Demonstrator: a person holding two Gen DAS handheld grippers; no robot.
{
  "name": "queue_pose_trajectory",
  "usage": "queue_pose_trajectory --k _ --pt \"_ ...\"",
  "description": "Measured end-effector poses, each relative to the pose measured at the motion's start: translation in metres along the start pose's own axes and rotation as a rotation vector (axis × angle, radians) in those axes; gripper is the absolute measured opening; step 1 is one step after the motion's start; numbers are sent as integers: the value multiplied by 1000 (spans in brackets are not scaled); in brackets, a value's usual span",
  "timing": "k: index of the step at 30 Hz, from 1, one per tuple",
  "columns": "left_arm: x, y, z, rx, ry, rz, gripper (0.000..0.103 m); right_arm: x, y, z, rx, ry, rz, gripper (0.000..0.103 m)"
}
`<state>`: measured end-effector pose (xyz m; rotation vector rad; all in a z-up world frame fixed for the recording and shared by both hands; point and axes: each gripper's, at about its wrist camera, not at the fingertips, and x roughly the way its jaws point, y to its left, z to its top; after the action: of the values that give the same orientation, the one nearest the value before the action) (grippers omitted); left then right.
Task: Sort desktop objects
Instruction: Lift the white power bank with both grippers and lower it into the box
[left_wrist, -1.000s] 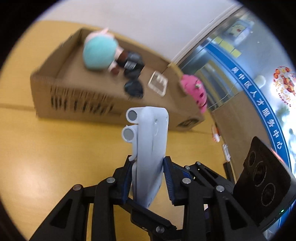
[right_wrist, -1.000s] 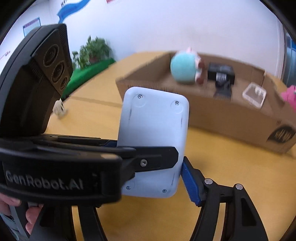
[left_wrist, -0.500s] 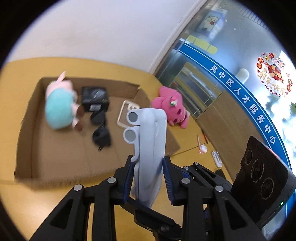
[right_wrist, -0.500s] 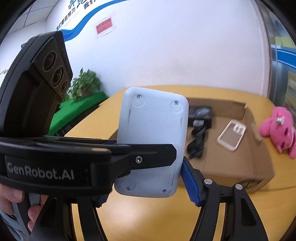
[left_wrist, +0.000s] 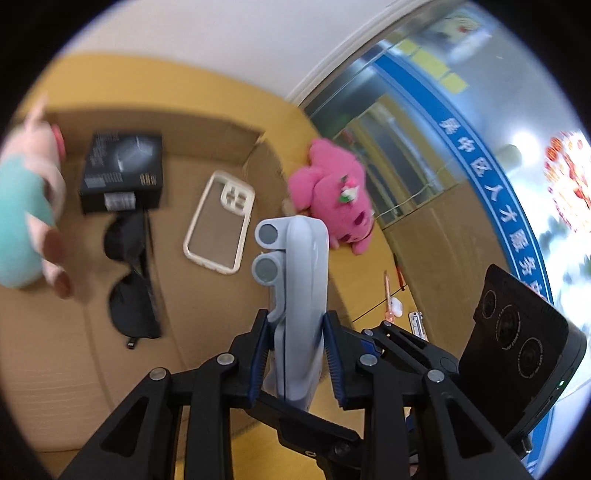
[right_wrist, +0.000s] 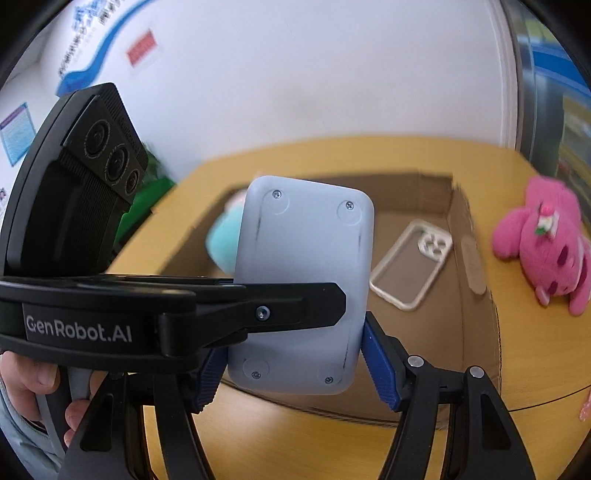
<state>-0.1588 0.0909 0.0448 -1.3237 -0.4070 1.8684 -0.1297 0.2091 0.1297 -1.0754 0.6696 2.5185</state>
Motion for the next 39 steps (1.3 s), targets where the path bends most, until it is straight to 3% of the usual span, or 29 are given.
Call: queue_pose_trajectory --k 9,14,29,31,39 --pt "76 56 0 -240 153 9 27 86 -64 -3 91 331 38 66" --pt "99 65 -3 -295 220 32 27 103 -78 -14 137 417 41 66" --pt "102 69 0 -329 329 63 38 97 -79 -18 165 437 -12 68" --pt "97 68 0 -311 321 75 51 94 -83 -19 181 428 -8 69" --pt "60 53 3 -222 269 113 54 68 -88 -25 205 363 -25 75"
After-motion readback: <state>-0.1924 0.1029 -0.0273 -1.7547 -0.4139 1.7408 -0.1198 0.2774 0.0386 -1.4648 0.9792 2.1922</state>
